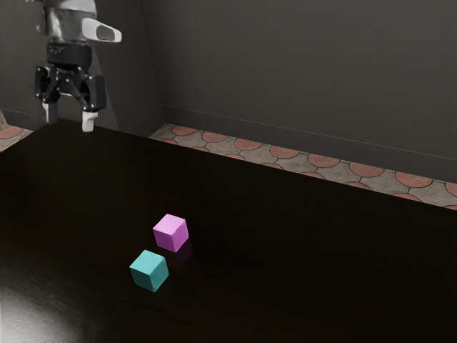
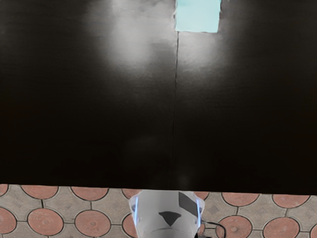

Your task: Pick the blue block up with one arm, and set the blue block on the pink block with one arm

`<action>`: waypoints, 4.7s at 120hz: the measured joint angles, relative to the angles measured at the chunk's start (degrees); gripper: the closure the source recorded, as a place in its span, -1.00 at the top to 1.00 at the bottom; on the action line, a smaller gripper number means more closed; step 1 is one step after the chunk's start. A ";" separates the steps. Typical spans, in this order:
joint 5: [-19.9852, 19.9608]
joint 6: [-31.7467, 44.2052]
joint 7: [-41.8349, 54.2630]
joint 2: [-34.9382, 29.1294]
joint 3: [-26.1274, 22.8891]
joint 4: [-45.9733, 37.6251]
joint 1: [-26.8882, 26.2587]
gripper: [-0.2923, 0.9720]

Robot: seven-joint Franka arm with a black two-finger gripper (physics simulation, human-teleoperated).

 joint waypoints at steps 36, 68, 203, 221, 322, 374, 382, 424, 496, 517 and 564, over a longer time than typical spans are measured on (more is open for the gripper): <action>3.18 19.15 -6.09 -3.69 -12.33 -9.18 19.11 0.54; 0.57 45.25 -8.20 -15.91 -14.57 -51.72 5.42 0.53; 3.05 86.65 -2.15 -5.65 -12.72 -65.50 5.28 0.54; 3.39 87.16 0.49 -4.98 -12.70 -65.62 5.33 0.54; -0.20 91.24 5.86 0.17 -10.99 -65.23 4.78 0.54; -0.16 92.39 6.62 3.42 -10.64 -63.56 5.55 0.54; -0.16 92.44 6.69 3.78 -10.64 -63.23 5.41 0.54; -0.38 92.22 6.89 3.99 -10.57 -63.12 5.42 0.54; -0.43 91.52 6.81 4.08 -10.57 -63.08 5.34 0.54; -0.45 91.41 6.77 4.08 -10.58 -63.08 5.32 0.36; -0.41 91.37 6.55 3.74 -10.64 -63.09 5.31 0.16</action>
